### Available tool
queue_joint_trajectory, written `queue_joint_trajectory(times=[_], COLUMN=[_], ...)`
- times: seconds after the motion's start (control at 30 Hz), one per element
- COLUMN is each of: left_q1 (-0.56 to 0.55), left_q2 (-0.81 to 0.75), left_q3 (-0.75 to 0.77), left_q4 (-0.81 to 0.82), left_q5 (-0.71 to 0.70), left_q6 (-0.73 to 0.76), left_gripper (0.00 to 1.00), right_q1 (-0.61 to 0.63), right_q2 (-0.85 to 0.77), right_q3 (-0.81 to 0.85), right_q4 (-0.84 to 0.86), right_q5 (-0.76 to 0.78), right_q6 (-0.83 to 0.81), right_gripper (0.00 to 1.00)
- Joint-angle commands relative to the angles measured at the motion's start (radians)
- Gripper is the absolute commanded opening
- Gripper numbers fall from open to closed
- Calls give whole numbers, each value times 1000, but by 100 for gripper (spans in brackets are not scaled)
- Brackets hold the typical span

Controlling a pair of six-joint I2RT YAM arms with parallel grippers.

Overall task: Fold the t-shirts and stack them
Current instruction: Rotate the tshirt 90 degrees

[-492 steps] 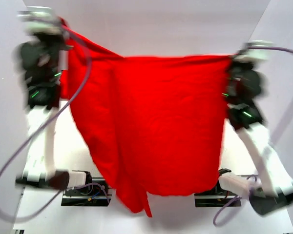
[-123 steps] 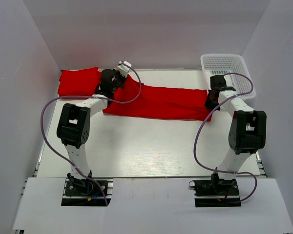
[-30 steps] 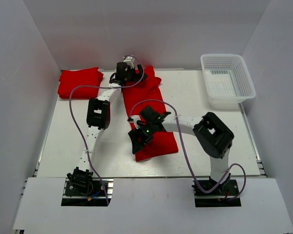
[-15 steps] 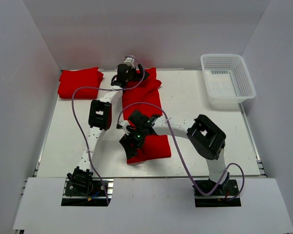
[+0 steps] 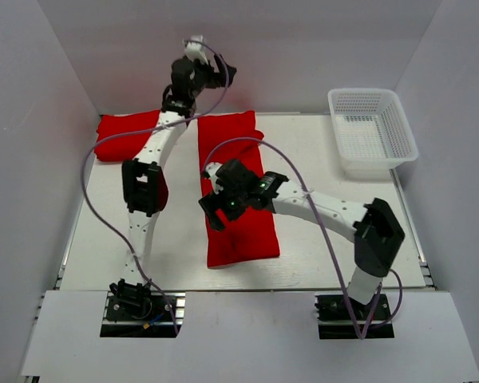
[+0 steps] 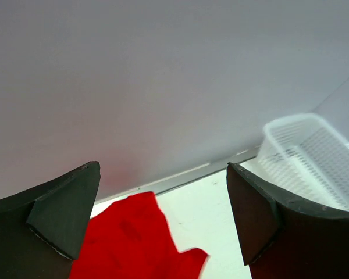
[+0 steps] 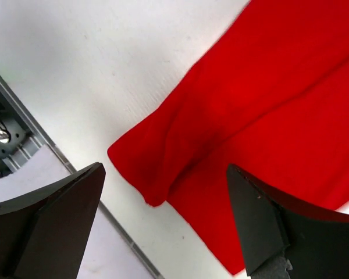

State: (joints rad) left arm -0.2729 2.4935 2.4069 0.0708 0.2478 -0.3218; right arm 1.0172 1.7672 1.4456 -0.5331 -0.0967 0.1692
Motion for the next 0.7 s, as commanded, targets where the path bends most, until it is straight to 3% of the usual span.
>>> queue_joint_trajectory(times=[0.0,0.07,0.2,0.23,0.33,0.43,0.67], left_q1=[-5,-5,-5,-5,-14,-23,-75], left_q2=[-281,-388,-755,-909,-1108,-1274,-1406], left_q3=[-64,-227,-689,-868,-1145,-1336,-1597], left_q4=[-137,-225,-275,-264,-320,-423,-684], left_q5=[13,1,-62,-105,-148,-142,-84], left_q6=[73,127,115,104,31,-22,-128], left_gripper=[100,100,100,100,100,100,100], right_q1=[1,-3,-32,-46,-78,-114,-123], right_q2=[-112,-184,-287,-319,-385,-443,-419], right_q3=[-42,-103,-267,-286,-378,-467,-481], right_q4=[-36,-27,-42,-48,-50,-62,-15], right_q5=[92,214,273,281,288,302,203], right_q6=[62,78,121,137,161,207,185], right_gripper=[90,90,90,90,90,90,90])
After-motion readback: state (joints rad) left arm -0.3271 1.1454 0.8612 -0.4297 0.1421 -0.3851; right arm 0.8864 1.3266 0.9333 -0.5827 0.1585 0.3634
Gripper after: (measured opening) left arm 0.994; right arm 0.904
